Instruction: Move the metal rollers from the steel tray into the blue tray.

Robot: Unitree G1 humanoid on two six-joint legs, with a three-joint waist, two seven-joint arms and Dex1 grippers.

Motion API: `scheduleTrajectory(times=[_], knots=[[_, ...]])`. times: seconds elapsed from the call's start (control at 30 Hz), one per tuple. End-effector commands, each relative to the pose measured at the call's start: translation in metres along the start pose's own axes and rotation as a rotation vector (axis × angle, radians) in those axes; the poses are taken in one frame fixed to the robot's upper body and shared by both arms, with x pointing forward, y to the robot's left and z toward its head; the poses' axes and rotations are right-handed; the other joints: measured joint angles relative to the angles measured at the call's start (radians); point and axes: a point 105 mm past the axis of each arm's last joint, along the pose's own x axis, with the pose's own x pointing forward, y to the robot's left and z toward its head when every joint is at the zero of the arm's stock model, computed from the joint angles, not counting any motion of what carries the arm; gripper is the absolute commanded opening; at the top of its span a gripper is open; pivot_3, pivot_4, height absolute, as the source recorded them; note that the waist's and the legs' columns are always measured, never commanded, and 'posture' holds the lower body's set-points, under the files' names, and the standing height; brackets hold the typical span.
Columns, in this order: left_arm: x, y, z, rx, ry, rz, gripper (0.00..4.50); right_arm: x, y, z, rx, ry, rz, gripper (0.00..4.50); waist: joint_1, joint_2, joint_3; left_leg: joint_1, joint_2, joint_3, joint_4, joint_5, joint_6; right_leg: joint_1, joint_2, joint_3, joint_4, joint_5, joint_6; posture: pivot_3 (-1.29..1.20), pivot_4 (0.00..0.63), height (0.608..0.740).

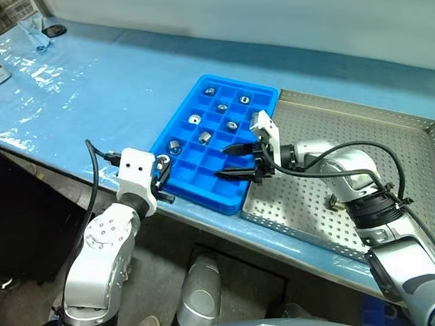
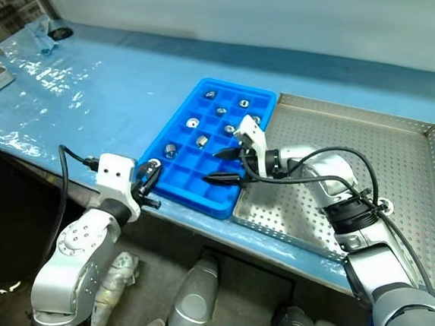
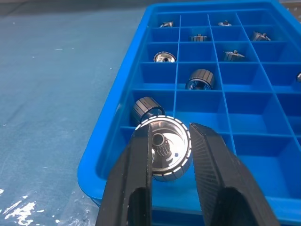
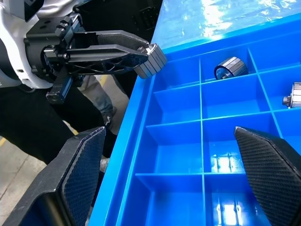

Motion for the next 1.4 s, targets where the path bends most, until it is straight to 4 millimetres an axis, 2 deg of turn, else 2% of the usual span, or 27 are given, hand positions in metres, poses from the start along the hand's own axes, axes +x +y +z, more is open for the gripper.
scheduleTrajectory(times=[0.03,0.4,0.57,0.8,0.97,1.1,1.17,1.33,1.4], knots=[[0.005,-0.001,0.012,0.046,-0.053,-0.032,0.82,-0.005,0.005,0.014,-0.059,-0.034,-0.005,4.5,0.0,0.0,0.0,0.0,0.0,0.0,0.0,0.0,0.0,0.0,0.0,0.0,0.0,0.0,0.0,0.68,0.15,0.74],[0.023,-0.019,0.014,0.066,-0.036,-0.172,0.82,-0.012,0.006,0.014,-0.082,-0.04,-0.051,4.5,-0.006,0.0,0.0,0.002,0.0,0.0,0.0,0.001,-0.002,-0.001,0.0,0.002,0.005,0.0,0.0,0.61,0.15,0.74],[0.036,-0.012,0.008,0.078,0.018,-0.156,0.82,-0.013,0.005,0.02,-0.084,-0.051,-0.071,4.5,-0.011,0.0,0.0,0.002,0.001,0.001,0.0,0.002,-0.003,-0.002,0.001,0.002,0.006,0.0,0.0,0.58,0.15,0.74],[0.044,-0.019,0.008,0.066,0.053,-0.201,3.13,-0.021,0.001,0.02,-0.08,-0.052,-0.108,4.5,-0.012,0.0,0.0,0.002,0.0,0.001,0.0,0.003,-0.004,-0.002,0.001,0.003,0.006,0.0,-0.001,0.54,0.15,0.74],[0.049,-0.042,0.02,0.009,0.007,-0.294,3.13,-0.029,0.002,0.019,-0.082,-0.054,-0.138,4.5,-0.013,0.001,0.0,0.002,0.0,0.001,0.0,0.003,-0.006,-0.002,0.001,0.003,0.007,0.0,-0.001,0.51,0.15,0.74],[0.052,-0.055,0.017,-0.006,0.019,-0.335,3.13,-0.036,0.006,0.016,-0.081,-0.068,-0.178,4.5,-0.034,0.001,0.0,0.002,0.0,0.001,0.0,0.004,-0.006,-0.002,0.001,0.003,0.007,0.001,-0.001,0.43,0.15,0.74],[0.054,-0.054,0.016,-0.009,0.025,-0.322,3.13,-0.039,0.008,0.014,-0.077,-0.07,-0.195,4.5,-0.05,0.001,0.0,0.002,0.0,0.001,0.0,0.004,-0.006,-0.002,0.001,0.003,0.007,0.001,-0.001,0.41,0.15,0.74],[0.061,-0.047,0.033,-0.022,-0.049,-0.278,3.13,-0.042,0.009,0.011,-0.067,-0.081,-0.233,4.5,-0.102,0.001,-0.001,0.002,0.001,0.001,0.0,0.004,-0.007,-0.002,0.001,0.002,0.007,0.001,-0.001,0.39,0.15,0.74],[0.063,-0.038,0.04,-0.051,-0.08,-0.211,3.13,-0.042,0.011,0.011,-0.063,-0.084,-0.231,4.5,-0.119,0.001,-0.001,0.002,0.0,0.001,0.0,0.005,-0.007,-0.002,0.001,0.002,0.007,0.001,-0.002,0.39,0.15,0.74]])
